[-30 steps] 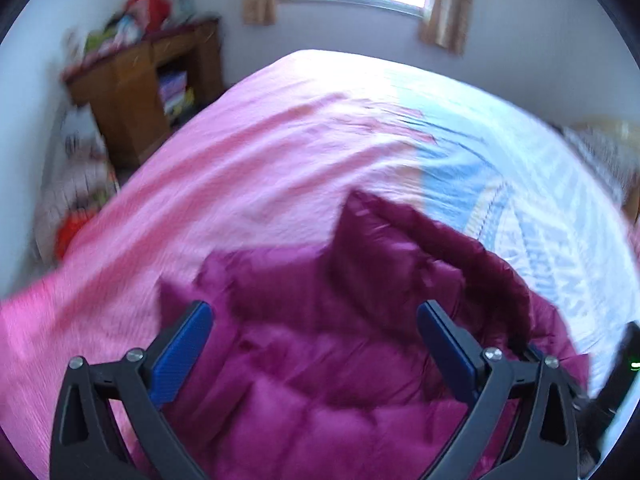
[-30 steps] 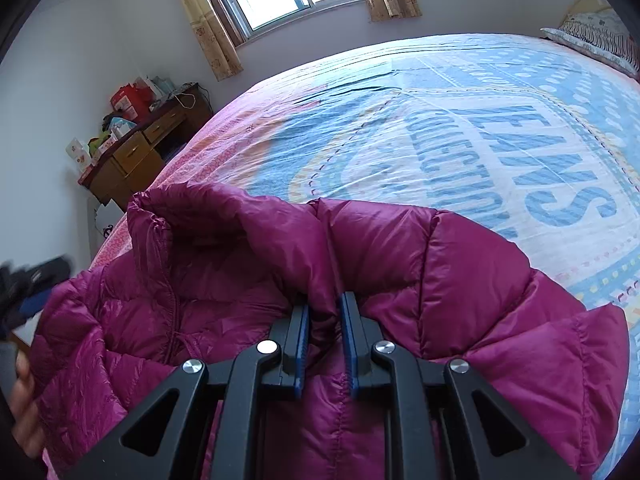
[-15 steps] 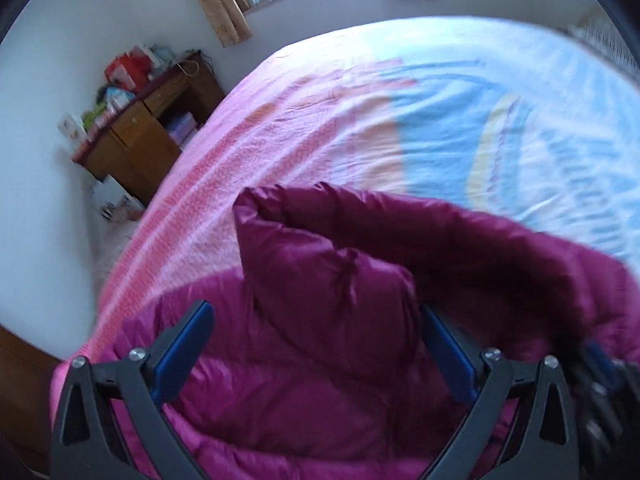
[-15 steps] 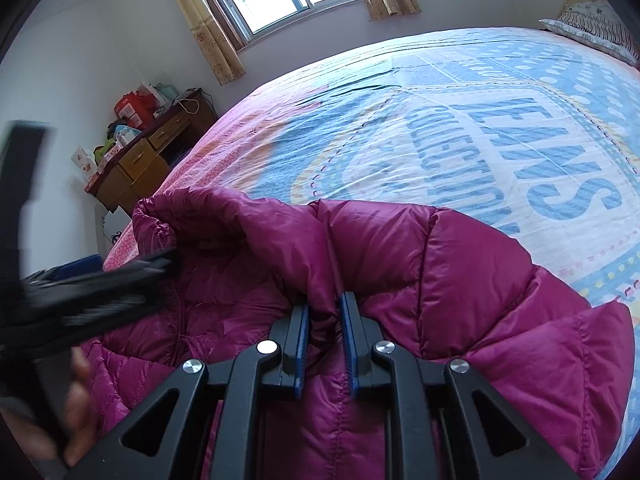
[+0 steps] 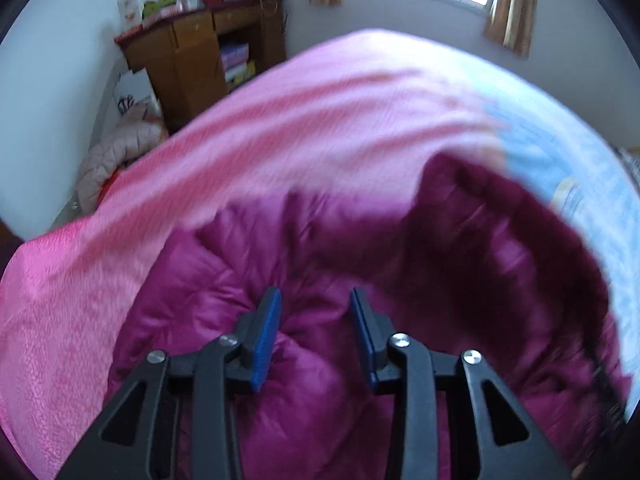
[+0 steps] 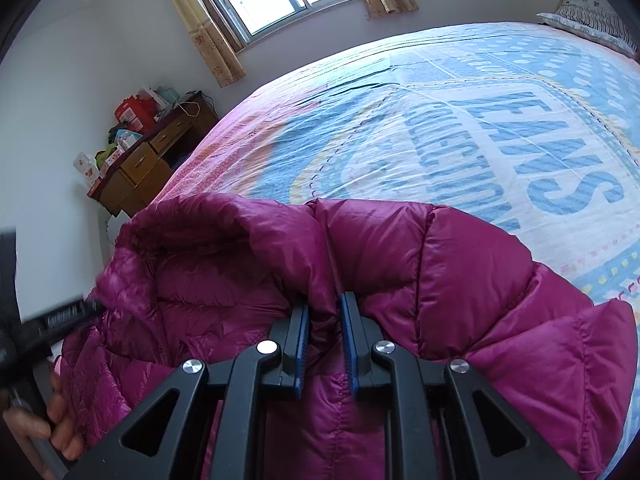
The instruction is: Fold large clothes
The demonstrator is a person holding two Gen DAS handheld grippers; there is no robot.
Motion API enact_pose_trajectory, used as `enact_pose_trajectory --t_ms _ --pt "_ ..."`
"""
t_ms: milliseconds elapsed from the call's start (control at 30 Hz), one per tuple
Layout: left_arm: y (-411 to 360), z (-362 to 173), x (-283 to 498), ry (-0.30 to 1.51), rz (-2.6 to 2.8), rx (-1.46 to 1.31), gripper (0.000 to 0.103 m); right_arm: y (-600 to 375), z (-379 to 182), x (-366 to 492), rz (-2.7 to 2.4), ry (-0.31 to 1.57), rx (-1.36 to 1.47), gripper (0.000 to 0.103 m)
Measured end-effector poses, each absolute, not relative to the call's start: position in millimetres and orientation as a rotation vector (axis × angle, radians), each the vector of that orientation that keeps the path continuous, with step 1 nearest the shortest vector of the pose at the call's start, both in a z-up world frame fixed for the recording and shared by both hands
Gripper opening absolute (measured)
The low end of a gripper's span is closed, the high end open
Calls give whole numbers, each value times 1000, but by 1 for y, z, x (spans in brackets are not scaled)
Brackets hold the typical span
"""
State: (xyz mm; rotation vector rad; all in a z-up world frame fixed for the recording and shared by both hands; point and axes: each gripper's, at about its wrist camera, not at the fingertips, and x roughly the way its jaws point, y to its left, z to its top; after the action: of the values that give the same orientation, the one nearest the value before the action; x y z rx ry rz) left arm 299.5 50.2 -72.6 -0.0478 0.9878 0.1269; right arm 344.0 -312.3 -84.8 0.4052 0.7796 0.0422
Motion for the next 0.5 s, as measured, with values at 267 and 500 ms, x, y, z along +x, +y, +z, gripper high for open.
enact_pose_trajectory --t_ms 267,500 --pt "28 -23 306 859 1 -137 89 -312 -85 345 41 781 401 16" --pt "-8 -59 356 1048 4 22 44 -312 -85 345 42 781 403 16"
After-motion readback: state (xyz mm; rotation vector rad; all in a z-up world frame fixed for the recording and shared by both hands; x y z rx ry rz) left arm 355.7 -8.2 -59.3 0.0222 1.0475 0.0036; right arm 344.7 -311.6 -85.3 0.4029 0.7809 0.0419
